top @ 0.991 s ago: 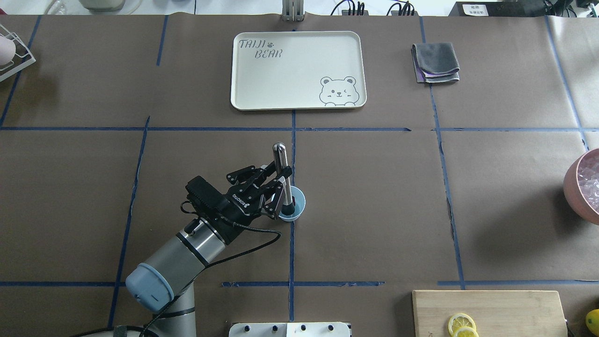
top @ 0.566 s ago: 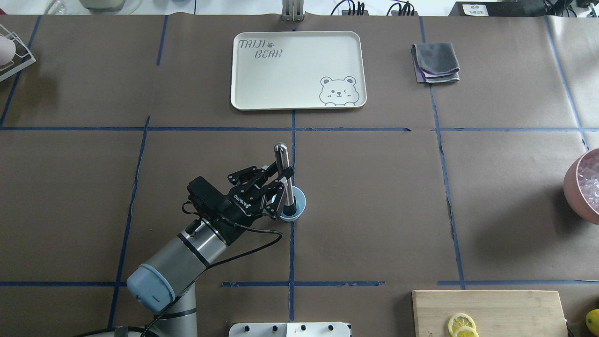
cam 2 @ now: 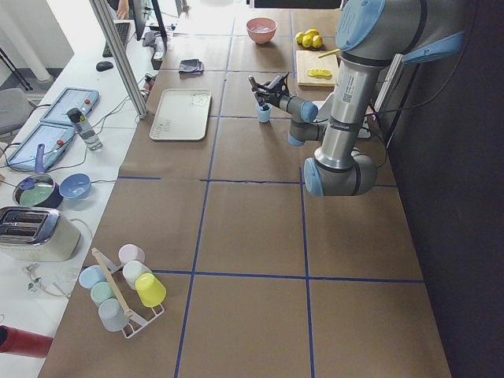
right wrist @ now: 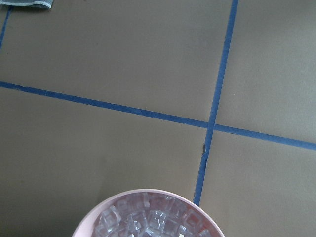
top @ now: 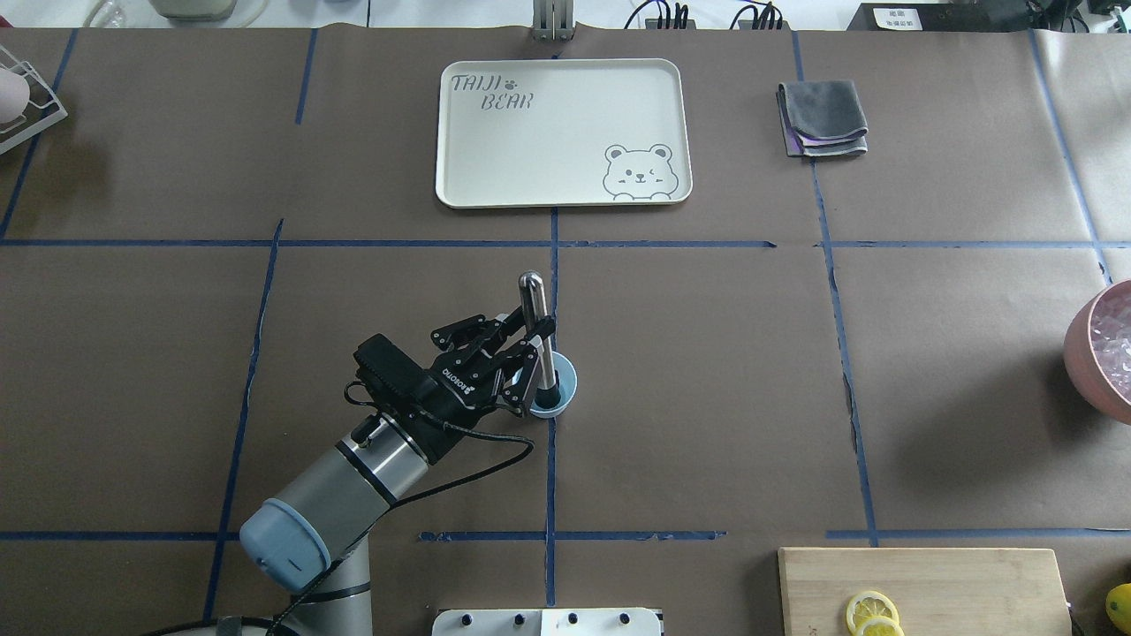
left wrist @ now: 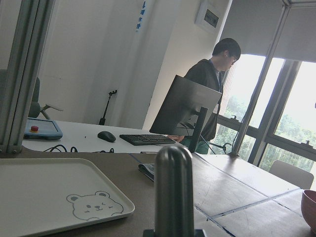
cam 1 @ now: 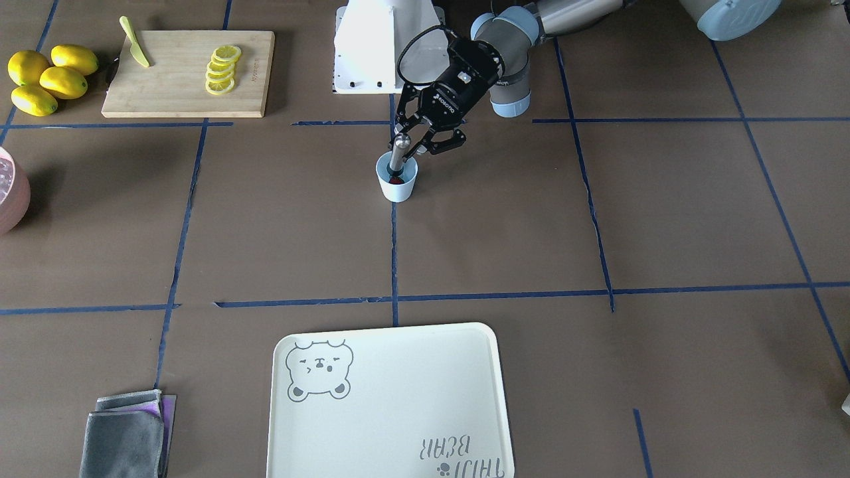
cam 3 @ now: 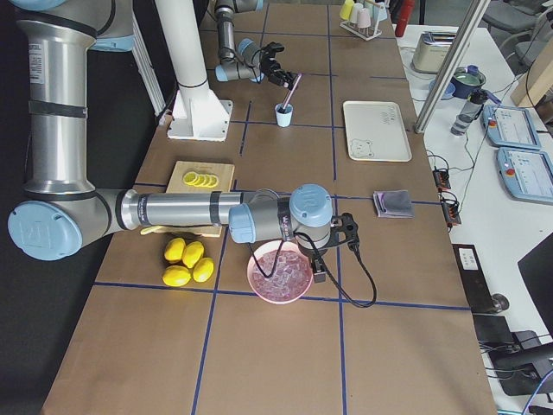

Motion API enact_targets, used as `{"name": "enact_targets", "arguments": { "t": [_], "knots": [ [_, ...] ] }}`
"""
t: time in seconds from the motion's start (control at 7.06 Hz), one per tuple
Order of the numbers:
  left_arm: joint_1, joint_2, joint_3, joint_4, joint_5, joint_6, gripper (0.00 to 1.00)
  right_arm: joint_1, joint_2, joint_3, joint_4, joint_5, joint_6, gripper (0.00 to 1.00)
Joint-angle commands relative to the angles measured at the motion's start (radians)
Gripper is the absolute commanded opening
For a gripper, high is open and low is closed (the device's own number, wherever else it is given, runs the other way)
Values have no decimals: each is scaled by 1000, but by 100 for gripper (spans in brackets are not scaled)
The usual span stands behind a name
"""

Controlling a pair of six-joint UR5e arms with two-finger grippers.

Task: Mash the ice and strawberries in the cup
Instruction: 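Press the pestle down on the ice and strawberry in the cup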

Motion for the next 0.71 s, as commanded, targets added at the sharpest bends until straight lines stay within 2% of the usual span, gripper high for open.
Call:
{"name": "enact_targets", "arguments": {
  "t": [0.0, 0.28, 0.42, 0.57],
  "knots": [
    [-3, -2, -9, 0, 0, 0, 0, 0, -1, -1, 0, 1, 0, 100],
    [-18, 1, -52, 3, -2, 0, 0, 0, -1, 1, 0, 1, 0, 100],
    [-24, 8, -104, 38, -3, 1, 0, 0, -1, -1, 0, 1, 0, 100],
    [-30, 14, -197, 107, -6, 3, 0, 0, -1, -1, 2, 1, 0, 100]
  ]
}}
